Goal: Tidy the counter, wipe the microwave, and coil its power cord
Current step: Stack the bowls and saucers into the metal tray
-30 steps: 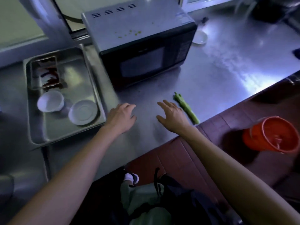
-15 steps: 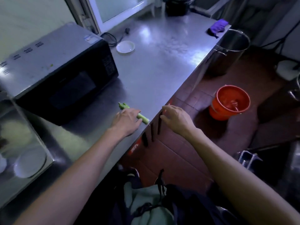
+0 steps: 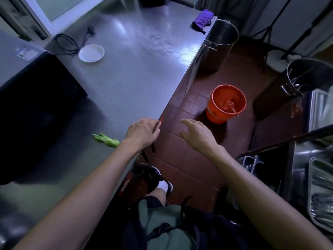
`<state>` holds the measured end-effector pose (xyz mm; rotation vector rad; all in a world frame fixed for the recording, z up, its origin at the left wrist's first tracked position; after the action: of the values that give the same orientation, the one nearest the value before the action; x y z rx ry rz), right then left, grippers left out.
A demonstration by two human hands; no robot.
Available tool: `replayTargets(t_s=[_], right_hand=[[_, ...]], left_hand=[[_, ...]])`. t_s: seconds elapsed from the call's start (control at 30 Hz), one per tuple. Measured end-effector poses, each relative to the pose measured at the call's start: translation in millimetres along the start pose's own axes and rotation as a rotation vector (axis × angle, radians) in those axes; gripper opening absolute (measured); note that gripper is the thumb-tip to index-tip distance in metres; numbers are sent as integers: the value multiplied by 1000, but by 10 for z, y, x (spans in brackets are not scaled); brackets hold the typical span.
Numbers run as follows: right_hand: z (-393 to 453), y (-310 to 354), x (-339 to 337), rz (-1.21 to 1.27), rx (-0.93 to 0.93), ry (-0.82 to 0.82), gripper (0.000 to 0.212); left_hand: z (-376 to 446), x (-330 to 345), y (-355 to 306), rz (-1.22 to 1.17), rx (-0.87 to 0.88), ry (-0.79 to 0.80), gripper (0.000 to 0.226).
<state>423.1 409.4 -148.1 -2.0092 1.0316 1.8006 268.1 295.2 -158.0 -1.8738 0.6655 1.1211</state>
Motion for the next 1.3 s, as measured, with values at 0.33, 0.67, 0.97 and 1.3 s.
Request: replayTargets(t_s=[0.33,0.67,0.97,1.3], right_hand=[[1267,293,-179,-53,-87,50,48],[2368,996,-92,-157,-304,157,57],[3567,1660,168,-169,-538,246,60],[4990,2372,392,-206,-771,316,68]], left_hand=[[976,-324,608,-76,-101,7,49],[1278,-717,1478,-171,-287,-96,49],[1581,-958,2153,-254,-518,-201,49],[2171,-1233,2593,-261,-787,-193,44]])
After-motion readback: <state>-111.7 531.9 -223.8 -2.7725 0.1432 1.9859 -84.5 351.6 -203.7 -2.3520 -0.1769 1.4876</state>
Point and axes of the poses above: each hand's wrist, its own z-axis towards the middle knuckle, its own x-axis out of the palm, y = z × x, the point moved 8 cm from there along z, towards the middle knuckle, and after that the axes turned 8 degrees about -z, right-handed, at the moved point
